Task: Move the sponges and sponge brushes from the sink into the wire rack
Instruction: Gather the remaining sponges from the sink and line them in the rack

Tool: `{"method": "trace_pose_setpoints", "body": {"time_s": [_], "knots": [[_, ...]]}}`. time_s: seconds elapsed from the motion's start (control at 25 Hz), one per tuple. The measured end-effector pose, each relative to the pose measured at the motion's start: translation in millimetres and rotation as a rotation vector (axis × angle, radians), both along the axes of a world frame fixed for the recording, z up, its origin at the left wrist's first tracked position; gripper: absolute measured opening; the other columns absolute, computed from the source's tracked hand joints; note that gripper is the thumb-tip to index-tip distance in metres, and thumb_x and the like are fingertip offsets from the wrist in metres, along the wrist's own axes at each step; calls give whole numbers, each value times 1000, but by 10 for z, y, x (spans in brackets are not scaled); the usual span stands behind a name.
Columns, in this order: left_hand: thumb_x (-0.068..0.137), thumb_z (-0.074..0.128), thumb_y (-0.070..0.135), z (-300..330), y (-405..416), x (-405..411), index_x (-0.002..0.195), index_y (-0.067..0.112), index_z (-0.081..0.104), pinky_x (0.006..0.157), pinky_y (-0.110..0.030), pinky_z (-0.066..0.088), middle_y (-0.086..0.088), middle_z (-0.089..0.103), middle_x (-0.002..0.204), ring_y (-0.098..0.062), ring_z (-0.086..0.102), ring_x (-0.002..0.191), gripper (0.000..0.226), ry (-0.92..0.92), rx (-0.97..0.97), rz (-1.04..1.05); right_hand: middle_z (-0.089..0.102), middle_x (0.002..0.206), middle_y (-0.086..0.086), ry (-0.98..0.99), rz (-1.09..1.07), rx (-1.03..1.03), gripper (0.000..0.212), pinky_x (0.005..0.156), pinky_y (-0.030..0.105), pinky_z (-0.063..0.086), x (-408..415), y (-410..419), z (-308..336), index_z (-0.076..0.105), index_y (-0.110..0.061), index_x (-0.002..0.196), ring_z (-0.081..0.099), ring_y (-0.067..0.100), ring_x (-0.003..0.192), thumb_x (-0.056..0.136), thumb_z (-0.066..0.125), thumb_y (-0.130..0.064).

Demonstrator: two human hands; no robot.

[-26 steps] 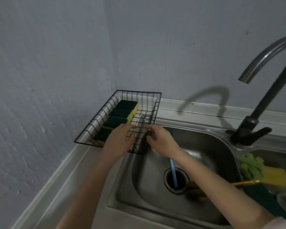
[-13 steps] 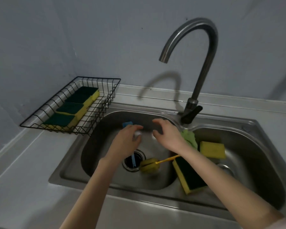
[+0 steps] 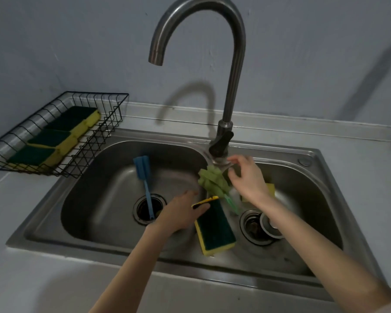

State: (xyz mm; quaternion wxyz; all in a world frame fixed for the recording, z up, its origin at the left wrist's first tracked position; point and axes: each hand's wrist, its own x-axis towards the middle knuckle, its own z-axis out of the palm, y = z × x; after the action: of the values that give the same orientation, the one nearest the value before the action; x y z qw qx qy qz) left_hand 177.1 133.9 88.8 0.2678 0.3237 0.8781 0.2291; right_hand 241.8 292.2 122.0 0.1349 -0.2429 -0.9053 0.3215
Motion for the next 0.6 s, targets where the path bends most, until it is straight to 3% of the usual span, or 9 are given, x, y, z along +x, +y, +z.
{"method": "trace_pose_setpoints", "body": {"time_s": [0.16, 0.4, 0.52, 0.6], "knots": [[86, 48, 45, -127, 71, 2, 133, 13, 35, 97, -34, 41, -12, 48, 135, -27, 51, 117, 58, -94, -86, 16, 47, 127, 20, -173, -47, -8, 38, 102, 35, 38, -8, 376, -436, 50, -8, 126, 48, 35, 119, 88, 51, -13], [85, 50, 45, -153, 107, -87, 128, 19, 39, 84, -25, 42, -10, 55, 124, -14, 52, 97, 52, -269, -85, 62, 25, 146, 18, -662, 22, 148, 66, 110, 44, 27, -47, 774, -1018, 24, -17, 143, 28, 39, 135, 86, 55, -27], [82, 54, 47, -174, 107, -161, 124, 22, 42, 88, -28, 46, -5, 56, 116, -16, 55, 100, 50, -318, -85, 90, 16, 153, 16, -733, 81, 224, 69, 114, 46, 19, -126, 922, -1218, 19, -18, 145, 15, 37, 142, 86, 53, -31], [81, 55, 47, -176, 119, -194, 121, 23, 44, 91, -32, 47, -4, 57, 115, -18, 57, 104, 48, -349, -82, 107, 21, 150, 16, -743, 107, 280, 67, 114, 47, 20, -175, 990, -1307, 21, -18, 144, 17, 35, 141, 86, 53, -30]]}}
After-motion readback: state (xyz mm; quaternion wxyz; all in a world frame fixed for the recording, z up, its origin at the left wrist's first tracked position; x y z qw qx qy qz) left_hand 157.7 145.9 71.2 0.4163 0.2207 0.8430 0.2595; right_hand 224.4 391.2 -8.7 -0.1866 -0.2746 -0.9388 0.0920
